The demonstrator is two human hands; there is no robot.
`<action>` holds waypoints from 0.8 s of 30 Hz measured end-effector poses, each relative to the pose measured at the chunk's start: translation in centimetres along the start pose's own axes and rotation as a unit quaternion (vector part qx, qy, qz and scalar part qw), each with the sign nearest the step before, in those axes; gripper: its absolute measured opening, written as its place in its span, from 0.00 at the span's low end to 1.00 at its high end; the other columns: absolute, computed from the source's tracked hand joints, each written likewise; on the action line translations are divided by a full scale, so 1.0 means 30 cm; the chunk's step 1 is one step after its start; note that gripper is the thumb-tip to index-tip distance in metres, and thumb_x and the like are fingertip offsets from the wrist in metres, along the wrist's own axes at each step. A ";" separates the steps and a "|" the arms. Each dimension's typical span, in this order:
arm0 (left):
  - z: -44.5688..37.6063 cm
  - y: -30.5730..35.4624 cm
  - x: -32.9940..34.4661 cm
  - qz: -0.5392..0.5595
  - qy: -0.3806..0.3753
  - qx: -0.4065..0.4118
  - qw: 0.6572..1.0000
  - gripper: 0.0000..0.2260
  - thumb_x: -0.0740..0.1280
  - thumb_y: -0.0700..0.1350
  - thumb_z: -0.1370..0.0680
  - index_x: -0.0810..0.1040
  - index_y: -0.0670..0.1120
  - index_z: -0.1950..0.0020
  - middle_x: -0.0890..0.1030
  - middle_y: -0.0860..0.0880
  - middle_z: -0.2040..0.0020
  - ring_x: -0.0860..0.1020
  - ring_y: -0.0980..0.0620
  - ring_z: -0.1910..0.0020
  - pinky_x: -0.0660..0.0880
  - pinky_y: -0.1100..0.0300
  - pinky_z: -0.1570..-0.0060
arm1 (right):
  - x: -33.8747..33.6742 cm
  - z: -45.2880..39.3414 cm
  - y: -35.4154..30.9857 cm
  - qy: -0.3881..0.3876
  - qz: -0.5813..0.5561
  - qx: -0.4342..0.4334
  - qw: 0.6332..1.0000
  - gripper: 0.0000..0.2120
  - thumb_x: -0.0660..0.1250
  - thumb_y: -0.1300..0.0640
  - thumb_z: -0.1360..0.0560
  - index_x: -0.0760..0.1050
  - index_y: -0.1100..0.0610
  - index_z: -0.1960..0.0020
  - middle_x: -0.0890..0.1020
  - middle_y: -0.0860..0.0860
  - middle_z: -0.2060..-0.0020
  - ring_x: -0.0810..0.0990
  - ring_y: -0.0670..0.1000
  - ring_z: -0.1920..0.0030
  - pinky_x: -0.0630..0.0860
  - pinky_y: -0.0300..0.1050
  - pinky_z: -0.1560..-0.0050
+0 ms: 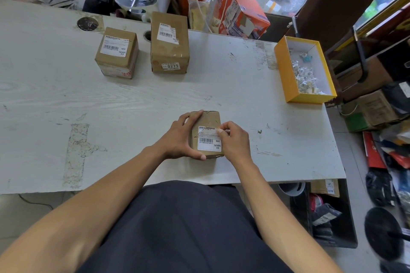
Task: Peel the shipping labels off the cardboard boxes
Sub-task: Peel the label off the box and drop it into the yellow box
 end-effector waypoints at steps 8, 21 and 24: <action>0.002 0.001 -0.001 0.012 -0.002 -0.003 1.000 0.60 0.79 0.67 0.46 0.44 0.68 0.23 0.54 0.56 0.24 0.60 0.46 0.27 0.62 0.47 0.28 | -0.001 0.001 -0.001 0.000 -0.006 0.006 1.000 0.04 0.64 0.55 0.24 0.76 0.52 0.57 0.81 0.48 0.58 0.80 0.50 0.55 0.78 0.51 0.53; 0.003 0.003 -0.001 0.011 -0.003 -0.003 1.000 0.60 0.79 0.67 0.45 0.44 0.68 0.23 0.54 0.56 0.24 0.59 0.46 0.27 0.62 0.45 0.28 | -0.002 -0.003 0.001 -0.004 -0.018 0.019 1.000 0.04 0.65 0.55 0.23 0.76 0.52 0.56 0.82 0.49 0.57 0.80 0.50 0.55 0.78 0.49 0.53; 0.001 0.001 -0.003 0.013 -0.002 -0.003 1.000 0.60 0.79 0.67 0.46 0.44 0.69 0.24 0.54 0.56 0.24 0.59 0.46 0.26 0.62 0.45 0.27 | 0.000 -0.004 0.001 -0.006 -0.016 0.021 1.000 0.04 0.65 0.55 0.23 0.76 0.52 0.56 0.82 0.49 0.57 0.80 0.50 0.55 0.77 0.48 0.53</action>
Point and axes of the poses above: each hand's wrist, its own z-axis away from the middle knuckle, its own x-axis out of the palm, y = z × x, the point moved 4 cm from there along -z, towards the middle knuckle
